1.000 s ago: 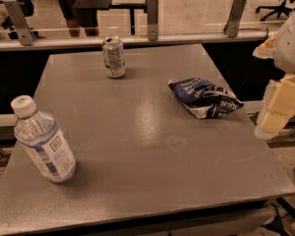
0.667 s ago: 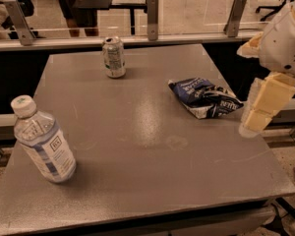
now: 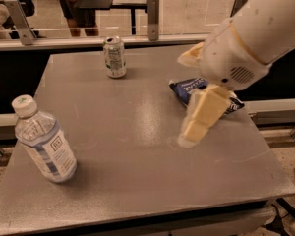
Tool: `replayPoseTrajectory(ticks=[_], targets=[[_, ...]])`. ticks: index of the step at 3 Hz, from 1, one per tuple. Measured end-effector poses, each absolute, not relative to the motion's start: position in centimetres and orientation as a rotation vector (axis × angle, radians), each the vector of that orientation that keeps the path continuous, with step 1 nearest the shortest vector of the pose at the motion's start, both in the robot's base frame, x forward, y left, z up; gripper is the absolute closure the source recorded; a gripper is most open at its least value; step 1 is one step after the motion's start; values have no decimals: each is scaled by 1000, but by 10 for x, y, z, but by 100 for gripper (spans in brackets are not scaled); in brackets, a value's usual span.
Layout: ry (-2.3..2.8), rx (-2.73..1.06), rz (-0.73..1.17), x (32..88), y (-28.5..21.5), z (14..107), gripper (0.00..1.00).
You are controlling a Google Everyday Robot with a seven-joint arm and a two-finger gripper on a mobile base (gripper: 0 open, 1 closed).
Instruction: Knock blue plastic bottle over
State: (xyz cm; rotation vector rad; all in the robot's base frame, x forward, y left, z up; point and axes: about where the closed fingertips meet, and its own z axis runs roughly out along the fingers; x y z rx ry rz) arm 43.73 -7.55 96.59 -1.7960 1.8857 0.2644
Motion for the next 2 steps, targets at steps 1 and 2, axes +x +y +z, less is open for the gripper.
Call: replayPoseTrajectory(ticks=[1, 2], targets=[[1745, -1808, 458, 431, 7, 954, 0], [1687, -1816, 550, 430, 46, 947, 0]])
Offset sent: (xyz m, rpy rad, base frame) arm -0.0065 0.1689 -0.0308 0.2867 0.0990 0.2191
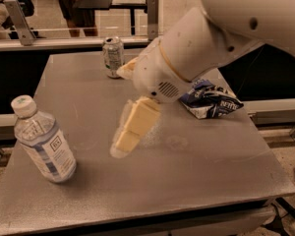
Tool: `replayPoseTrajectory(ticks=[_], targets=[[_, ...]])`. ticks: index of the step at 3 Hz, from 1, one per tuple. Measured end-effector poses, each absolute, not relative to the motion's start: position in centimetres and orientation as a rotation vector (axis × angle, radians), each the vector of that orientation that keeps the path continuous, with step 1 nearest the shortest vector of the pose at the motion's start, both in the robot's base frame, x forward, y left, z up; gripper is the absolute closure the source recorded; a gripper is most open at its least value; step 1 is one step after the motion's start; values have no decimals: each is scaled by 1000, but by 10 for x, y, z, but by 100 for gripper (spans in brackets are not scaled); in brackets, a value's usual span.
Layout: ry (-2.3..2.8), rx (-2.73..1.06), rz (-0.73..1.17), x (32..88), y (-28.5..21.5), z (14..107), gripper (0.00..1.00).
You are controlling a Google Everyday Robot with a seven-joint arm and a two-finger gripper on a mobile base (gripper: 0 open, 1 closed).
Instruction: Knock blue plastic bottle over
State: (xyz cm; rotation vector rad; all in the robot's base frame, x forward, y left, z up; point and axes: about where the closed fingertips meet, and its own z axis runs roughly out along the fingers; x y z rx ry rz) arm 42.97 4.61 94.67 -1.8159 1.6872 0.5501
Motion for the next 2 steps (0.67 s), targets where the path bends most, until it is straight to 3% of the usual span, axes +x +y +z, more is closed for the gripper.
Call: replayPoseTrajectory(ticks=[2], targets=[[1551, -1891, 686, 423, 136, 940, 0]])
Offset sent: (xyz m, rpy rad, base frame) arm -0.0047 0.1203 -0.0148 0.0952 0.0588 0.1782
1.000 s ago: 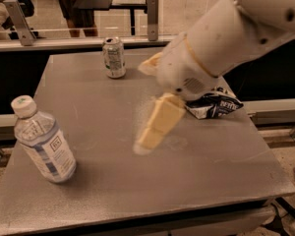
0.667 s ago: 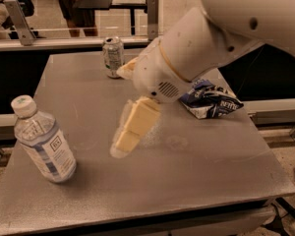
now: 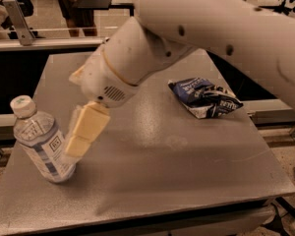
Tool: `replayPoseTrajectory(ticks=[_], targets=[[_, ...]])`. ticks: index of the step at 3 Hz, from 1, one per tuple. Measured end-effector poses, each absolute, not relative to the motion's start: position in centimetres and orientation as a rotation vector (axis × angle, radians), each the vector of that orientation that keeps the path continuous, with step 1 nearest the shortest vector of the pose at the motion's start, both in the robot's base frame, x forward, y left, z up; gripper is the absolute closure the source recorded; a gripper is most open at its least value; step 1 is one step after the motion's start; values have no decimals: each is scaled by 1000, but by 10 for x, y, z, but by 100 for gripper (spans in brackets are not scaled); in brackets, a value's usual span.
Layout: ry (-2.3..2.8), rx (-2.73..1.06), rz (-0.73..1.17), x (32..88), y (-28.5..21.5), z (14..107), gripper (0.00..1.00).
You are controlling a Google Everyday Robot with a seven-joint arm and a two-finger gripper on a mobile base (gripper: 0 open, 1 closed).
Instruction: Knock blue plastic bottle over
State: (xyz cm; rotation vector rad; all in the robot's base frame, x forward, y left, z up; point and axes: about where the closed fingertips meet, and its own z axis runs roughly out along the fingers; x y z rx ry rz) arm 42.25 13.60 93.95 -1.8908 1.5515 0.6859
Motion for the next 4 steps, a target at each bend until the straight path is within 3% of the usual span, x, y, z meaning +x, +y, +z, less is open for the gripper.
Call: replayPoseTrajectory(ticks=[2, 4], targets=[[1440, -2011, 737, 401, 181, 938, 3], [1419, -2058, 756, 395, 186, 932, 49]])
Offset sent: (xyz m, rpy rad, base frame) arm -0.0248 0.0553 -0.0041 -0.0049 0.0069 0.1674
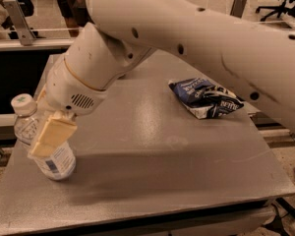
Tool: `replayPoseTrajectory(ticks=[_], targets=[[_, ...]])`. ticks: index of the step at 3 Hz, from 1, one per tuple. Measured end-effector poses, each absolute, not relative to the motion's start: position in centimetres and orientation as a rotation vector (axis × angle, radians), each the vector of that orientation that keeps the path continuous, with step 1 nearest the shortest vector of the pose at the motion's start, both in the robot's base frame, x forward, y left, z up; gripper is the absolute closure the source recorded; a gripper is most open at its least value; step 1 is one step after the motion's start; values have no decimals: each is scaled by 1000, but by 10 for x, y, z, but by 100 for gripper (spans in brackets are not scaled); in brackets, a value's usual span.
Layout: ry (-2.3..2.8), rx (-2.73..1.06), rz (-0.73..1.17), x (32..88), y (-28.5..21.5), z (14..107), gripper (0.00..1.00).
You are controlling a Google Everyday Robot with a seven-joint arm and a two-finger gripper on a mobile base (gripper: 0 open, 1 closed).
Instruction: Knock blue plastic bottle over
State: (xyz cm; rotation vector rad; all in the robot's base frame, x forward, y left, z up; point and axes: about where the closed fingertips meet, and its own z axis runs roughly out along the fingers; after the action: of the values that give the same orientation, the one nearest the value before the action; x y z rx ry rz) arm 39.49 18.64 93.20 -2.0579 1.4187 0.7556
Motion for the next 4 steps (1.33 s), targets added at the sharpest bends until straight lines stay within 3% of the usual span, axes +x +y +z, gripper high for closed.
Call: replayPoseTrajectory(ticks=[2, 4], targets=[[1473, -2107, 644, 426, 159, 960, 99], [1546, -2246, 339, 470, 123, 961, 100]])
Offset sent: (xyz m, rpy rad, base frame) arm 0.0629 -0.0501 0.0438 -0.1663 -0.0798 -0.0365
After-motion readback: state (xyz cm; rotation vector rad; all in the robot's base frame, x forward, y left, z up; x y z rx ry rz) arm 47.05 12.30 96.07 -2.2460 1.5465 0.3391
